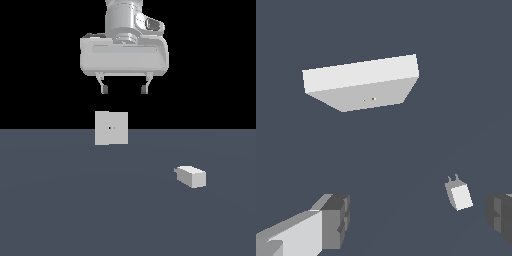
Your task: Plug the charger into the wall socket.
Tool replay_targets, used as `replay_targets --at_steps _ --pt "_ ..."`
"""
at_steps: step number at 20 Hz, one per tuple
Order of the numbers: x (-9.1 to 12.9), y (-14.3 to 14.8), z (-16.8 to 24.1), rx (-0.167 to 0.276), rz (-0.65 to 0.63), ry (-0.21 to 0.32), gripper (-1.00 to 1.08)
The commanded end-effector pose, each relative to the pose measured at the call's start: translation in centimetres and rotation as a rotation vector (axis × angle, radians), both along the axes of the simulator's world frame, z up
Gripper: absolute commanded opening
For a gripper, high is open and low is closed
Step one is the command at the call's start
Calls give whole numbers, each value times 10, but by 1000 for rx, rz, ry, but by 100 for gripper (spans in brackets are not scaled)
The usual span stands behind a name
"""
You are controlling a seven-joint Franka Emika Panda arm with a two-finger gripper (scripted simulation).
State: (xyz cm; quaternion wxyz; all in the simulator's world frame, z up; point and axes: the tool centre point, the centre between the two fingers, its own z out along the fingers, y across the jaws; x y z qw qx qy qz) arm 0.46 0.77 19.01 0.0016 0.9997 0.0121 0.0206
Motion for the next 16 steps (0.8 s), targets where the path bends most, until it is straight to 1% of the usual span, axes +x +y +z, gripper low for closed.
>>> replay_targets --at_steps 1,9,16 --pt "0 0 0 0 0 0 100" --pt "-5 -5 -5 2 12 -16 100" --pt "-18 -19 -18 7 44 -56 100"
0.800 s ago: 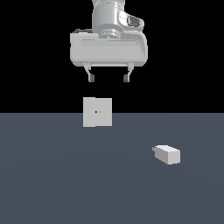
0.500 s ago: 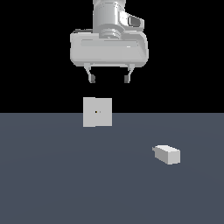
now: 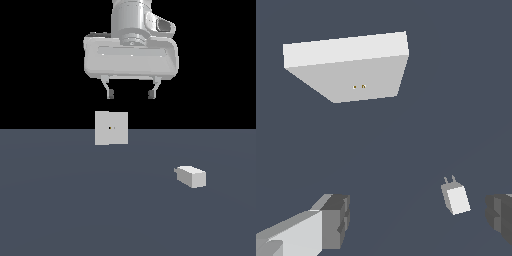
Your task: Plug the charger into the wall socket.
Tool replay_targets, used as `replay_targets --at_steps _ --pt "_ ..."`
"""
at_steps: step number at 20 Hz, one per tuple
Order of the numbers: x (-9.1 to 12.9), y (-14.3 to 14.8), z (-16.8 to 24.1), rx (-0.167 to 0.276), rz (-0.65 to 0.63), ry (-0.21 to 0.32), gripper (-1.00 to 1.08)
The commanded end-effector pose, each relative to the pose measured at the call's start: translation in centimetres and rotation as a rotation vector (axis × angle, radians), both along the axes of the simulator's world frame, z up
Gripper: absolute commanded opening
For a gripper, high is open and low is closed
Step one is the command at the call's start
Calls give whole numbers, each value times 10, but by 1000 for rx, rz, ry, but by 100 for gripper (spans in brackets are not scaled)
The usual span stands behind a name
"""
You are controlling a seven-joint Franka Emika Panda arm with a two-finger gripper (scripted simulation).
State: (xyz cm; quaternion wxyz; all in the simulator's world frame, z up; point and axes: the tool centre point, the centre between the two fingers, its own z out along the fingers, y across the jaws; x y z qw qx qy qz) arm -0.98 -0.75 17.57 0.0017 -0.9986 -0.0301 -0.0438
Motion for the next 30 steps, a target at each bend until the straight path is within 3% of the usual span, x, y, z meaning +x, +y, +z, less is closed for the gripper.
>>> replay_targets --at_steps 1,15,30 --pt "-6 -6 -6 2 13 -18 100" --pt "-37 -54 -52 18 114 -148 100" --pt "-51 -92 -94 41 197 -255 100"
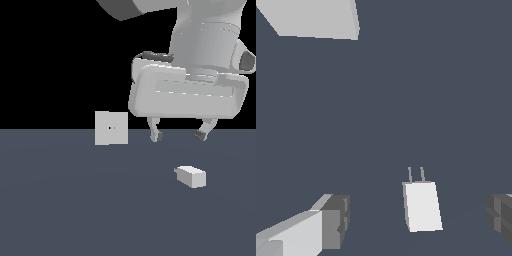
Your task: Plug the charger into the wall socket.
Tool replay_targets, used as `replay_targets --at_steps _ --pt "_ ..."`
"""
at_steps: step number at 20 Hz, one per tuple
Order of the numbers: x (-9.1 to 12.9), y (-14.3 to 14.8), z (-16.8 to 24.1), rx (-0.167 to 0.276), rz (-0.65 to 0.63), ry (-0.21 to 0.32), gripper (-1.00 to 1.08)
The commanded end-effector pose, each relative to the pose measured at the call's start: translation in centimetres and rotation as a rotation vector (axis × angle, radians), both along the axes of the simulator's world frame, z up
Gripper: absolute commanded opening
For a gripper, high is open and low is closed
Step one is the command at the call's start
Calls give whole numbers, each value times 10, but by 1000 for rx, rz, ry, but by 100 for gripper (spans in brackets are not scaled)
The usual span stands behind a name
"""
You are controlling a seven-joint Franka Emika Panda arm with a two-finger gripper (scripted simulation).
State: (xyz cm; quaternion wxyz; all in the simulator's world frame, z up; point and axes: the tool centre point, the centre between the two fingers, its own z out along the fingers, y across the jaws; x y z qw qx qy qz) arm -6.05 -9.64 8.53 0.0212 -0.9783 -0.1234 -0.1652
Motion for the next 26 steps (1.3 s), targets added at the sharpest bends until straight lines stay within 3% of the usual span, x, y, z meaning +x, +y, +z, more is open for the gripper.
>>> replay_targets --at_steps 1,12,26 --pt "-1 -5 -5 4 12 -15 100" --pt "-3 -18 -21 14 44 -51 100" --pt "-5 -19 -44 14 46 -52 100"
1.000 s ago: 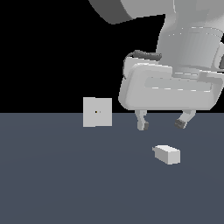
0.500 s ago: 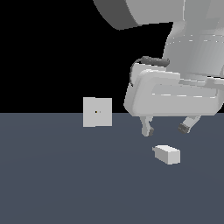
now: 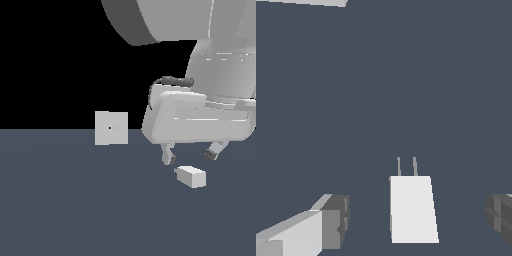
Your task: Plug the charger into the wall socket.
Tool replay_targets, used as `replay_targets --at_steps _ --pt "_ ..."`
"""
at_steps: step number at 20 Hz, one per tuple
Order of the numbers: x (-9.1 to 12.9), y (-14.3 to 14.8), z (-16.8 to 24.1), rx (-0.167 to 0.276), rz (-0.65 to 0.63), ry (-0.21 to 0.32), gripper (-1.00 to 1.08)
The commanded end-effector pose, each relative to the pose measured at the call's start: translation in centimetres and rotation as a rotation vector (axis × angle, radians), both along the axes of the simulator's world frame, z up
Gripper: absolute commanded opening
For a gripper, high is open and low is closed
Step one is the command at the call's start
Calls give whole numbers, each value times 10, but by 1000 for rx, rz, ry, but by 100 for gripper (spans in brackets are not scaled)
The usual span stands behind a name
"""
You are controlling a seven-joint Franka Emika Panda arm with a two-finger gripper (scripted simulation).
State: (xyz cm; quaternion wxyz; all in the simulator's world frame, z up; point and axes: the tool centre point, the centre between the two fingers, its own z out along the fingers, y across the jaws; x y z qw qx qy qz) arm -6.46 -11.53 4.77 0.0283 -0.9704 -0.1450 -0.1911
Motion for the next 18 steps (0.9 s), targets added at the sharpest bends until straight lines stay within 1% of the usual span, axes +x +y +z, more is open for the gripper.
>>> replay_targets --at_steps 1,6,11,12,18 --pt "-1 0 -11 0 1 1 100" --pt "-1 0 -30 -1 1 1 100" --pt "0 0 -36 0 2 1 100" --pt "0 0 -36 0 2 1 -100" --pt "0 0 -36 0 2 1 -100"
